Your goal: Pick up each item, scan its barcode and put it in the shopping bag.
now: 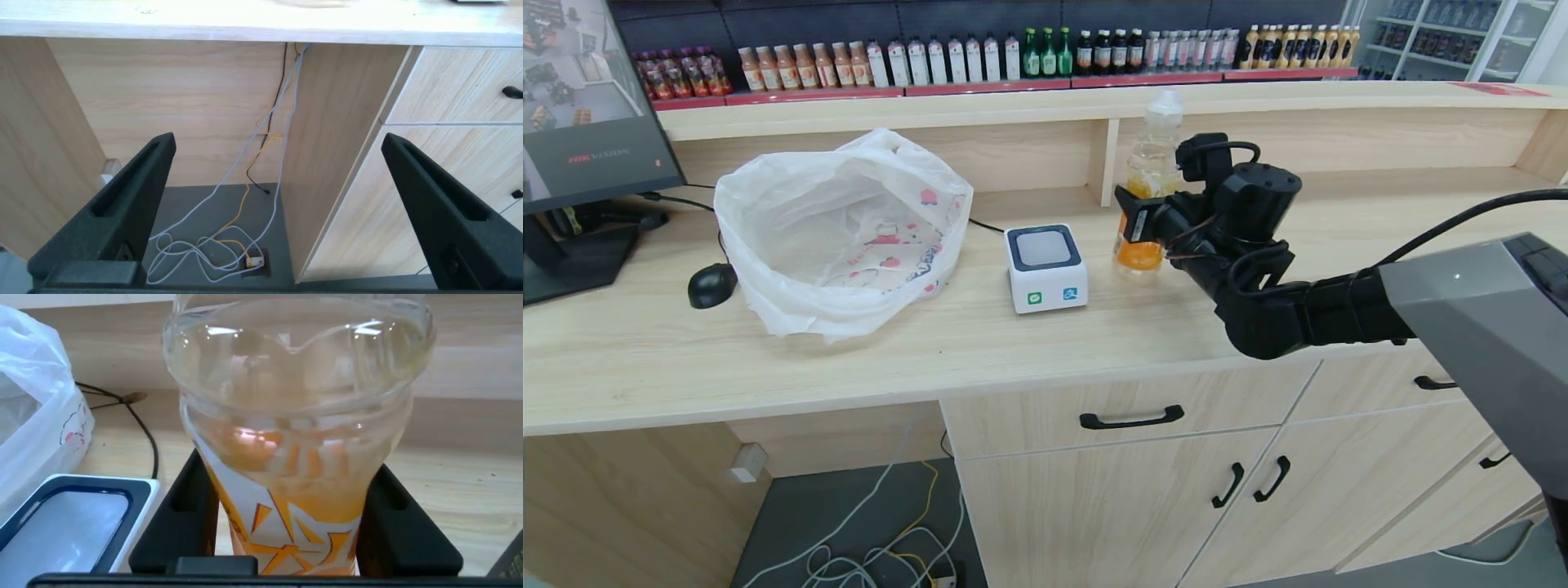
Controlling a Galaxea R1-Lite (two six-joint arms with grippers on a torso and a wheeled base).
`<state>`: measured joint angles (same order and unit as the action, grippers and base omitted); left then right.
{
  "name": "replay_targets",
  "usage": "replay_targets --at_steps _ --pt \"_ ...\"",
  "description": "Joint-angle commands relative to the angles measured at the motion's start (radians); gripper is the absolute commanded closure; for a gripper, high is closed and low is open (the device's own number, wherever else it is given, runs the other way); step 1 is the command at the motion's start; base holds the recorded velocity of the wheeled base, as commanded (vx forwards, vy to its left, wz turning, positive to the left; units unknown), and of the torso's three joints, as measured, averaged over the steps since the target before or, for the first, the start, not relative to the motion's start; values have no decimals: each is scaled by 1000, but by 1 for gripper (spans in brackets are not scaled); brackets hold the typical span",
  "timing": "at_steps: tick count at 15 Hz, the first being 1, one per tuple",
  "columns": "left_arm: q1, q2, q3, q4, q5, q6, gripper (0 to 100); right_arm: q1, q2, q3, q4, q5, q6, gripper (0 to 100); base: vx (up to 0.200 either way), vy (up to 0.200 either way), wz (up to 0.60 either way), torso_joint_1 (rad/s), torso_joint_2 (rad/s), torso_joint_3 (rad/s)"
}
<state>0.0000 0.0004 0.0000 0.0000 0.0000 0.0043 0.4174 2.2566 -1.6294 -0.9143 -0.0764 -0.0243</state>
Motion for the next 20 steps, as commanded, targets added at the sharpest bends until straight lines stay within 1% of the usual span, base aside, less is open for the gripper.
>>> replay_targets --at_steps 1,5,11,13,16,18,19,20 --pt "0 0 0 0 0 0 0 0 -29 8 0 0 0 100 0 0 0 0 0 0" --pt "0 0 0 0 0 0 0 0 -89 48 5 3 12 100 0 0 0 0 0 0" --pt "0 0 0 0 0 0 0 1 -324 232 18 32 75 100 0 0 0 0 0 0" --pt "0 0 0 0 0 0 0 1 -404 322 18 56 81 100 0 0 0 0 0 0" --pt "0 0 0 0 0 0 0 1 -534 500 12 66 112 100 0 0 0 0 0 0" --pt "0 0 0 0 0 0 0 7 -597 586 9 101 127 100 0 0 0 0 0 0" --pt "0 0 0 0 0 0 0 20 -652 668 6 113 132 100 0 0 0 0 0 0" --pt "0 0 0 0 0 0 0 21 -674 700 6 132 129 100 0 0 0 0 0 0"
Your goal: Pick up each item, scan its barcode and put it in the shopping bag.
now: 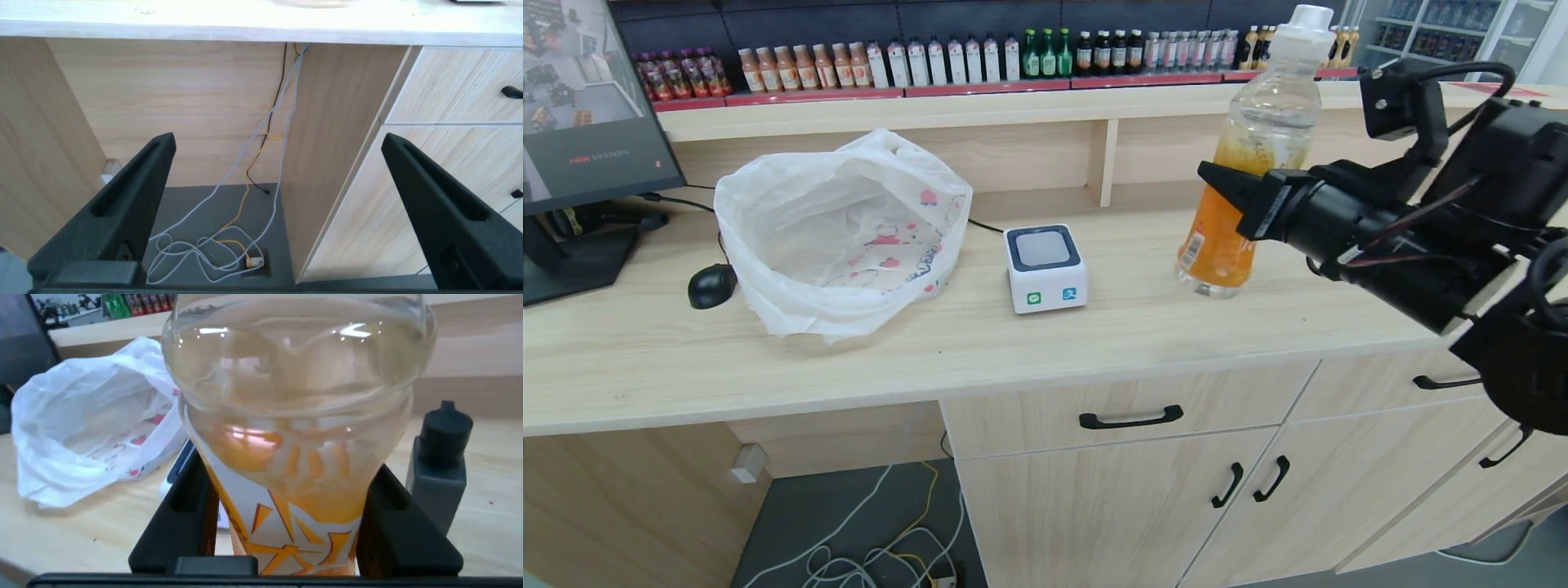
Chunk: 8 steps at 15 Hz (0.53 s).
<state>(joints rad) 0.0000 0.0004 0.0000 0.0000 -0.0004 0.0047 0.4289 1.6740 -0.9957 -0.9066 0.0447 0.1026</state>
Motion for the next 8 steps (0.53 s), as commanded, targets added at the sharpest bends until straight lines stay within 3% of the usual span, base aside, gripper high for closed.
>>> replay_targets --at_steps 1,8 --pt "0 0 0 0 0 0 0 11 -134 135 -11 80 -4 100 0 0 0 0 0 0" --pt "0 0 0 0 0 0 0 17 -168 313 -87 188 72 100 0 0 0 0 0 0"
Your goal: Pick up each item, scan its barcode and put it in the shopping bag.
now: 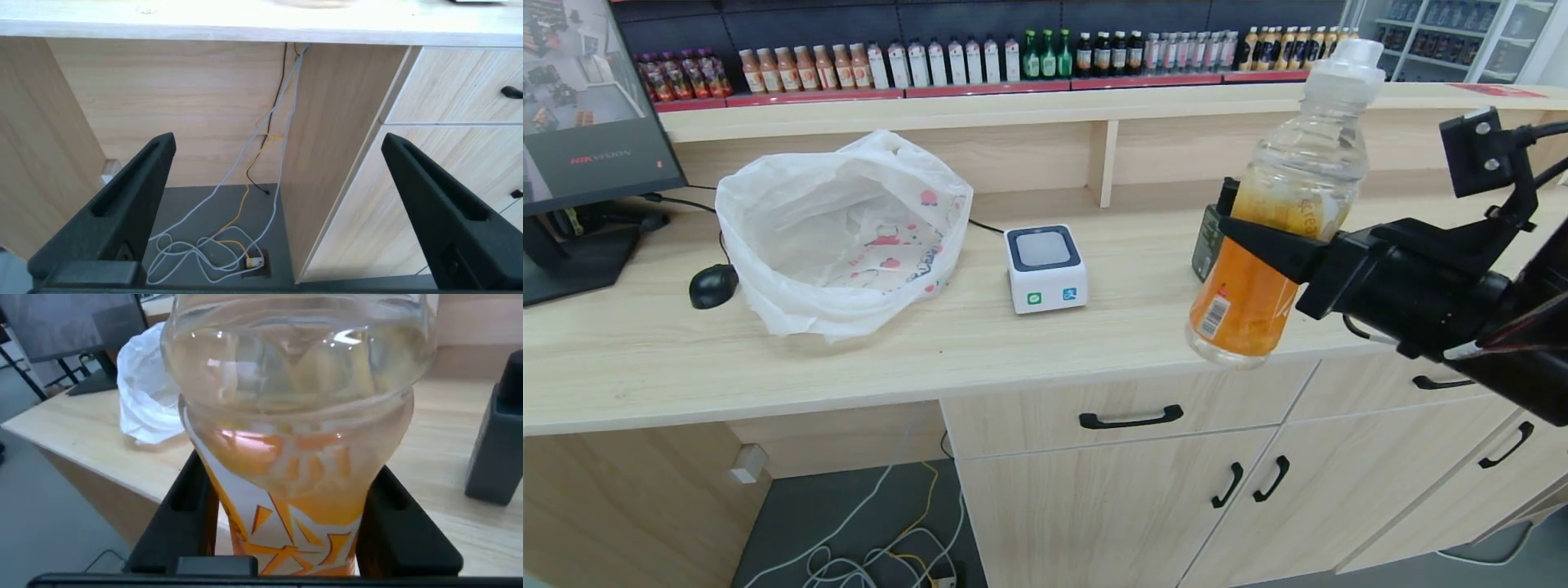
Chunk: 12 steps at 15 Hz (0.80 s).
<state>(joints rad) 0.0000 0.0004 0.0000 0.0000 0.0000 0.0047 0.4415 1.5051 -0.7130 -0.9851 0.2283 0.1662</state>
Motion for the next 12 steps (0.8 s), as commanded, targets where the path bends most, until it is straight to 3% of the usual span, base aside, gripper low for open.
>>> replay_targets --at_steps 1,4,7,12 --pt "0 0 0 0 0 0 0 26 4 56 -37 14 41 100 0 0 0 0 0 0" --pt "0 0 0 0 0 0 0 54 20 107 -107 42 136 100 0 0 0 0 0 0" --pt "-2 0 0 0 0 0 0 65 66 109 -207 167 188 100 0 0 0 0 0 0" --pt "0 0 0 0 0 0 0 95 142 86 -448 267 391 100 0 0 0 0 0 0"
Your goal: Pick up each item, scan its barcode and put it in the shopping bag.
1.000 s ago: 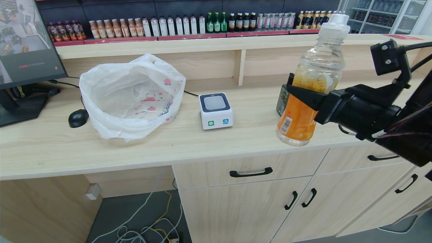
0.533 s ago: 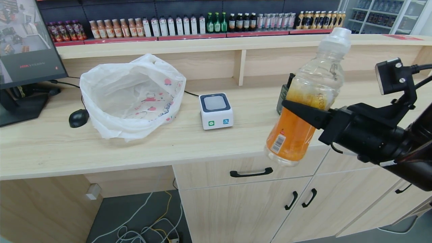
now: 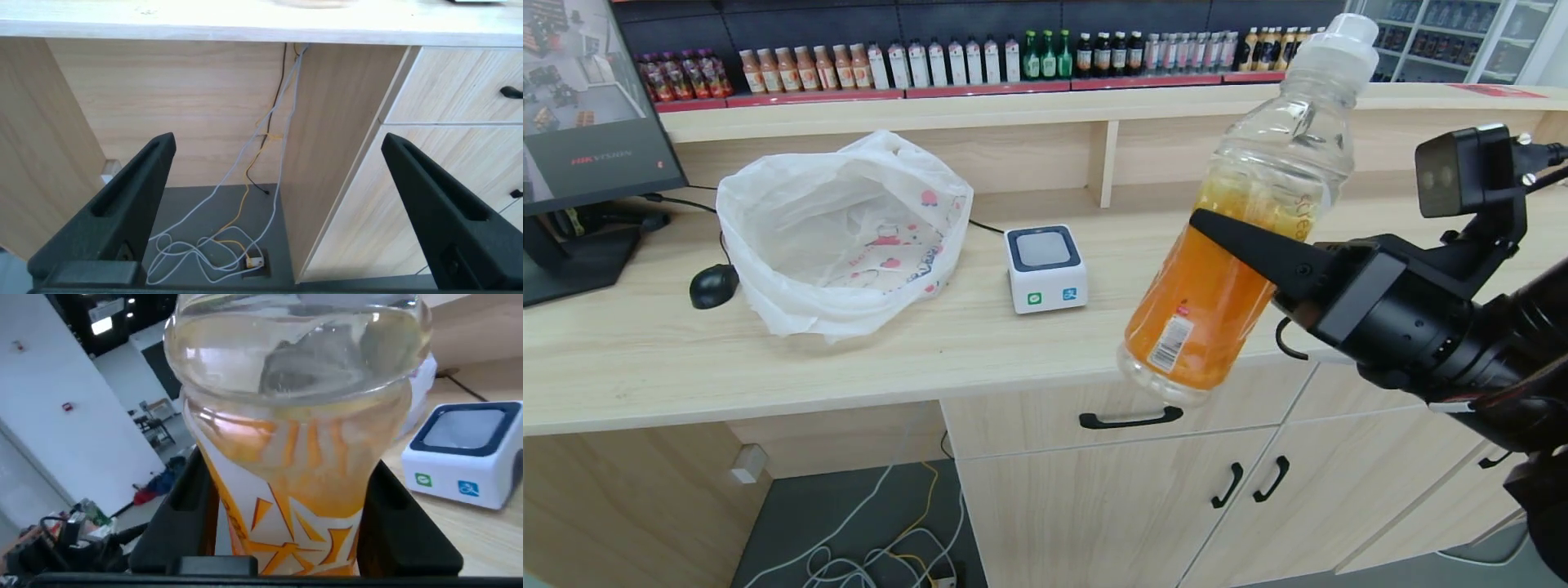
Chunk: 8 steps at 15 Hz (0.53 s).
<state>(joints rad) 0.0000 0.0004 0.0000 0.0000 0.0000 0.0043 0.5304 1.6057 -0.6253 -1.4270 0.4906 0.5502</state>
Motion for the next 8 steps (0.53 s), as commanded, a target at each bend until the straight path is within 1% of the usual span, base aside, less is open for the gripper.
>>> replay_targets --at_steps 1,3,5,8 --pt "0 0 0 0 0 0 0 6 46 3 -26 37 14 100 0 0 0 0 0 0" --pt "0 0 0 0 0 0 0 14 56 6 -64 83 39 100 0 0 0 0 0 0" --pt "0 0 0 0 0 0 0 33 57 6 -85 92 71 100 0 0 0 0 0 0" --pt "0 0 0 0 0 0 0 74 60 6 -110 92 154 100 0 0 0 0 0 0"
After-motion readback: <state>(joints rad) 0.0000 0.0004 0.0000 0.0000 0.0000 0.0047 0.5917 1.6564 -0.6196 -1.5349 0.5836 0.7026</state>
